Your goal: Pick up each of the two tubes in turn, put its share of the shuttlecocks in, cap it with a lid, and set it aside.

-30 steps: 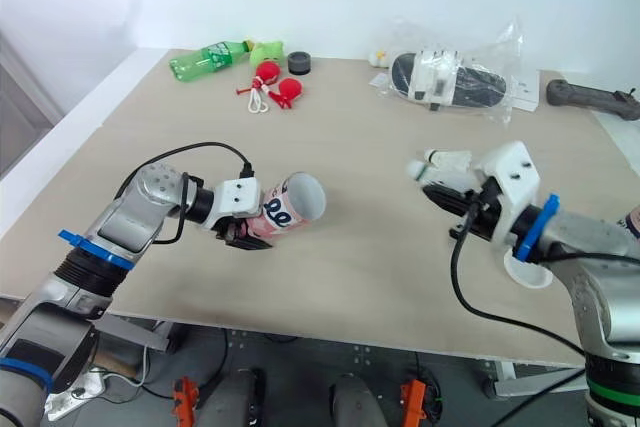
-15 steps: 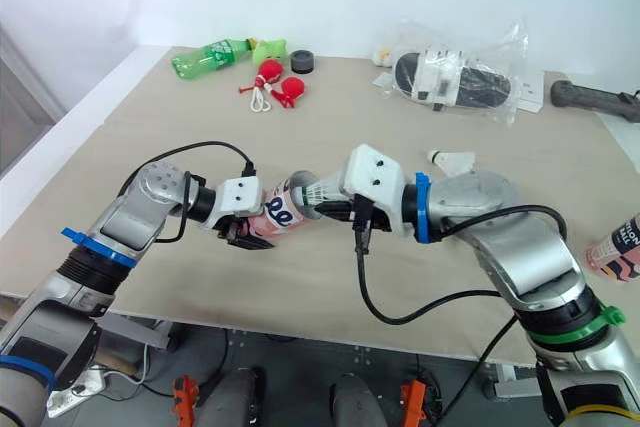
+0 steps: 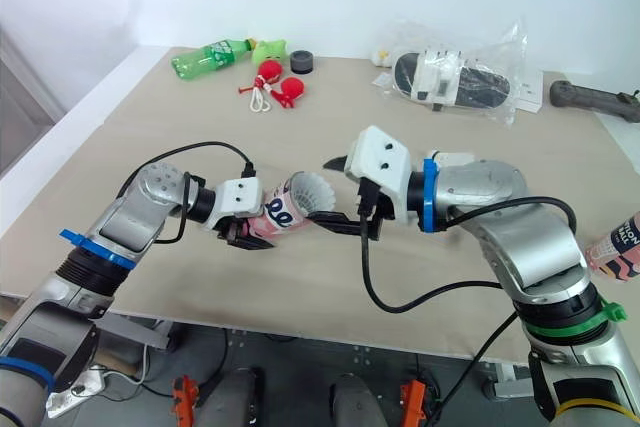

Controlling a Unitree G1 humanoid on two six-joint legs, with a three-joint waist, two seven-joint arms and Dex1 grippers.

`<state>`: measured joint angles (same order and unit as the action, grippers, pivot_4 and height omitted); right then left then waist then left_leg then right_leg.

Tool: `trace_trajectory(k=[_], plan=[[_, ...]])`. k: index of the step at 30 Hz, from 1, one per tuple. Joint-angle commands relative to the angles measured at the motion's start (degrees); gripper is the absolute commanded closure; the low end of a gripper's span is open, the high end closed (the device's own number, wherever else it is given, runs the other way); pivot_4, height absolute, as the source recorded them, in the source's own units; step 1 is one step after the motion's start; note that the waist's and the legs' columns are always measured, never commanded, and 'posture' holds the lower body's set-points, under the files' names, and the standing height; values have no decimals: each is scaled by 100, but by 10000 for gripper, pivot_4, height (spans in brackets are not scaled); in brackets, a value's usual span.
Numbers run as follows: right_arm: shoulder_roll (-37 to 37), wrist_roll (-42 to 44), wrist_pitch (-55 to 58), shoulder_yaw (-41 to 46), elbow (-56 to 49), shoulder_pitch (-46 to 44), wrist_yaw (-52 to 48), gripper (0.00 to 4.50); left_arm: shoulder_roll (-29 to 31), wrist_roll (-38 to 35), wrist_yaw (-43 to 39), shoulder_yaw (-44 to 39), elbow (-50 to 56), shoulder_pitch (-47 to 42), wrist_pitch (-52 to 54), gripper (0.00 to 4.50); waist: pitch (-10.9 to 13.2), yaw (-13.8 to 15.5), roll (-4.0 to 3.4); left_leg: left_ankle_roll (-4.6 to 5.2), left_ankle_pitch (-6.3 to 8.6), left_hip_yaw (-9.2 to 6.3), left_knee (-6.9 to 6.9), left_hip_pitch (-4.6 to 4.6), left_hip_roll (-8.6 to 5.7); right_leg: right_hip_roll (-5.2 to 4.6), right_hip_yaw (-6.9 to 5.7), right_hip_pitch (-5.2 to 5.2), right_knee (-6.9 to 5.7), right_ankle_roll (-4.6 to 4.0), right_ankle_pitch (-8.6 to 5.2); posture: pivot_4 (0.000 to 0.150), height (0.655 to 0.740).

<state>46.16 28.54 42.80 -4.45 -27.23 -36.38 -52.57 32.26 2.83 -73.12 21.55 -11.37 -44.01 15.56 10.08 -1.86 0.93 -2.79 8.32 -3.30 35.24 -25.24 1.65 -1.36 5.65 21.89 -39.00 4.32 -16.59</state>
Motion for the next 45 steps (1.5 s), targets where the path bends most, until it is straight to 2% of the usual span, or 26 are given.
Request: trace_trajectory(k=[1, 3, 6, 10, 15, 31, 40, 43, 45], plan=[[215, 380, 170, 950, 16, 105, 57, 199, -19, -3, 5, 48, 23, 49, 40, 14265, 1, 10, 1, 0, 0, -1, 0, -1, -1, -1, 0, -1, 0, 0, 0, 1500, 7400], [346, 328, 178, 1480, 383, 333, 239, 199, -17, -6, 7, 47, 27, 53, 41, 14265, 2, 20, 4, 0, 0, 0, 1, -2, -2, -3, 0, -2, 1, 2, 0, 1500, 7400], [369, -202, 4, 1915, 1167, 664, 929, 199, -19, -12, 9, 47, 16, 67, 35, 14265, 1, 29, 8, 0, 0, 1, 1, 1, -1, -2, 0, -2, 1, 0, 1, 1500, 7400], [-74, -873, -153, 1981, 2129, 800, 2090, 199, -53, -12, 23, 65, -8, 72, 30, 14265, -1, 12, 1, 0, 0, 6, 1, 6, 0, 0, 7, 0, 0, -2, 6, 1500, 7400], [-577, -1372, -317, 1907, 3006, 752, 2957, 199, -65, -10, 14, 71, -31, 57, 14, 14265, -2, 11, -5, 1, -1, 8, -1, 5, -3, 1, 12, -1, -1, 0, 6, 1500, 7400], [-1506, -2184, -2188, 1125, 6103, -691, 3101, 199, 21, -12, 15, 36, 92, 128, 59, 14265, -2, -35, -6, 3, -2, 9, -1, 8, -7, -1, 14, -4, 1, 10, 10, 1500, 7400], [-1827, -2470, -3025, 1106, 7668, -1465, 3454, 199, 85, -20, 50, -18, 223, 165, 171, 14265, -1, -81, -7, 3, -2, 9, -4, 9, -8, -1, 16, -3, 1, 8, 10, 1500, 7400], [-1859, -2517, -3236, 1120, 8049, -1626, 3546, 6448, 109, -20, 56, -31, 256, 174, 195, 14265, -1, -84, -7, 3, -2, 9, -5, 9, -8, -1, 16, -3, 1, -23, 29, 1500, 7400], [-1861, -2540, -3327, 1114, 8176, -1680, 3560, 15717, 119, -23, 56, -37, 269, 180, 203, 14265, -1, -84, -8, 3, -2, 9, -6, 8, -8, -1, 15, -3, 1, -24, 28, 1500, 7400]])
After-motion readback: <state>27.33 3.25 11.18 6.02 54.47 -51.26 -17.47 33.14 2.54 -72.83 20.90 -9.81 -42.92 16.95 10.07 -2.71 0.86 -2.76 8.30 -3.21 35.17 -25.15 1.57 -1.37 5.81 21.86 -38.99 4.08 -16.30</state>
